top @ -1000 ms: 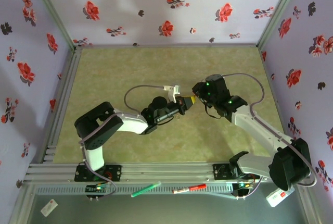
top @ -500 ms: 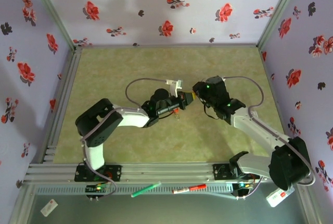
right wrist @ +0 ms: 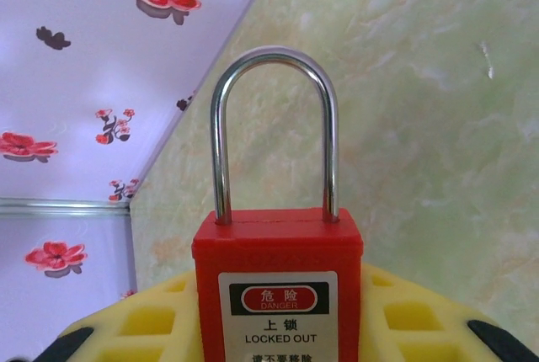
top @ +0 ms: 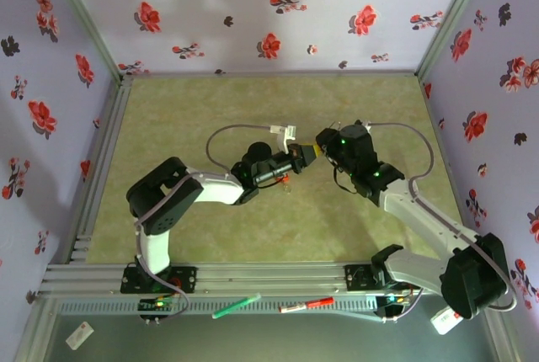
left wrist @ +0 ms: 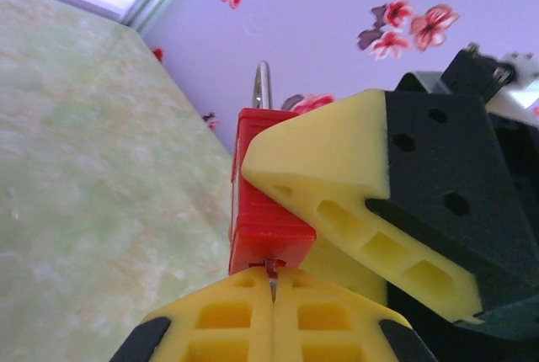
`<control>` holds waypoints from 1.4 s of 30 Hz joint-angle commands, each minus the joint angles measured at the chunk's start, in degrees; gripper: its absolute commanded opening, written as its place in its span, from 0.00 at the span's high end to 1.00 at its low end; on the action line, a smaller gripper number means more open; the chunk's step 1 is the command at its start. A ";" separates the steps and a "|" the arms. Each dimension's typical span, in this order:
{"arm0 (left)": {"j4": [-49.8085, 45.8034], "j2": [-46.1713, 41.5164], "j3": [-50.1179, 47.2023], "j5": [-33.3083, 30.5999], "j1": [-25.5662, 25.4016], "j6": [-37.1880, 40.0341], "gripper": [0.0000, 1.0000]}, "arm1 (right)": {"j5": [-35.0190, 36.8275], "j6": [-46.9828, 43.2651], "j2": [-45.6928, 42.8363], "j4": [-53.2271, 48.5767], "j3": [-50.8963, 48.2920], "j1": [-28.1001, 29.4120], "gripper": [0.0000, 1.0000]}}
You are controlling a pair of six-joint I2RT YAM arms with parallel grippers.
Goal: Unlock with the key
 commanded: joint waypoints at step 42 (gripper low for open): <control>-29.55 -35.07 -13.93 -27.92 -11.91 34.27 0.00 | -17.85 -16.63 -0.13 -26.29 7.27 -2.18 1.00</control>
